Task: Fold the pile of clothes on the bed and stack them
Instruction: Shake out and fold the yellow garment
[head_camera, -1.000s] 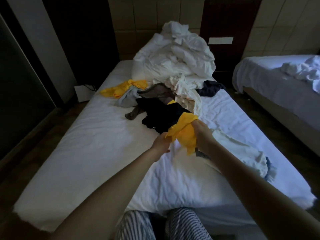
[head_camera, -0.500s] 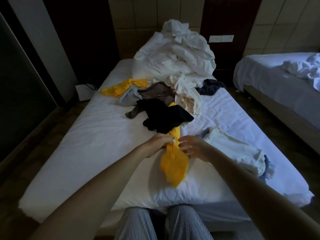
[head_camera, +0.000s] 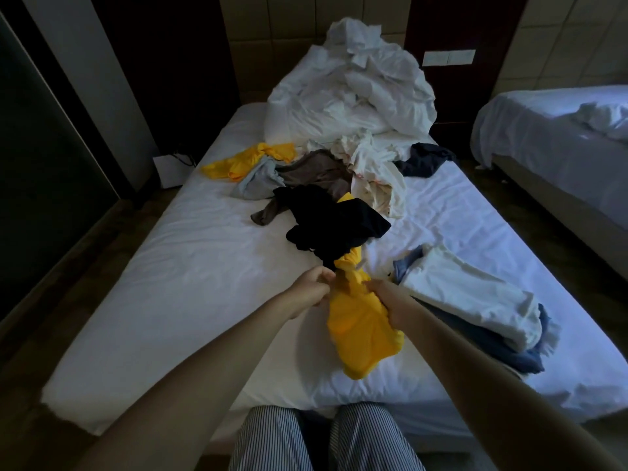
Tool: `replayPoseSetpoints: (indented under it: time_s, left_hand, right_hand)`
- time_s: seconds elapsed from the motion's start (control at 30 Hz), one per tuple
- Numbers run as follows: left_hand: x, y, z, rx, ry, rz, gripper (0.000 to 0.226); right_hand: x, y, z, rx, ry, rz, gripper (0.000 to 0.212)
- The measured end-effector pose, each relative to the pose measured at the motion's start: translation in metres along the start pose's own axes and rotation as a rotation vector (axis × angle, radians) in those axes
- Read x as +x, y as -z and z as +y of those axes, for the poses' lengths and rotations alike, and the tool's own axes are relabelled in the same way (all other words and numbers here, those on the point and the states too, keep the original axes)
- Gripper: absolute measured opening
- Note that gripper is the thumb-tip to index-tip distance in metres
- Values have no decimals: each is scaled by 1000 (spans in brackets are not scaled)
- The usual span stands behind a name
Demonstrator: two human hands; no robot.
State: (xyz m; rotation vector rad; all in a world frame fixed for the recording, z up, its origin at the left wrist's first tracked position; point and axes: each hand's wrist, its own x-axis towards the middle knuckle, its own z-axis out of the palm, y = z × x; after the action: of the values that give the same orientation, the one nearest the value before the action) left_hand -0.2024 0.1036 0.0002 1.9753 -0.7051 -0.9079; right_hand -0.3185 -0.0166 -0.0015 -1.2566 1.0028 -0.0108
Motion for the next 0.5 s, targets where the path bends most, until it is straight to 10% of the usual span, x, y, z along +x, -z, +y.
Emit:
replayPoseSetpoints:
  time_s: [0.3, 0.5]
  left_hand:
    - [43, -27, 7, 55, 122, -57, 30]
    - [95, -38, -6, -184, 289, 46, 52]
  right_hand:
    - [31, 20, -10, -205, 116, 26, 42]
    - [78, 22, -8, -79, 153, 86, 16]
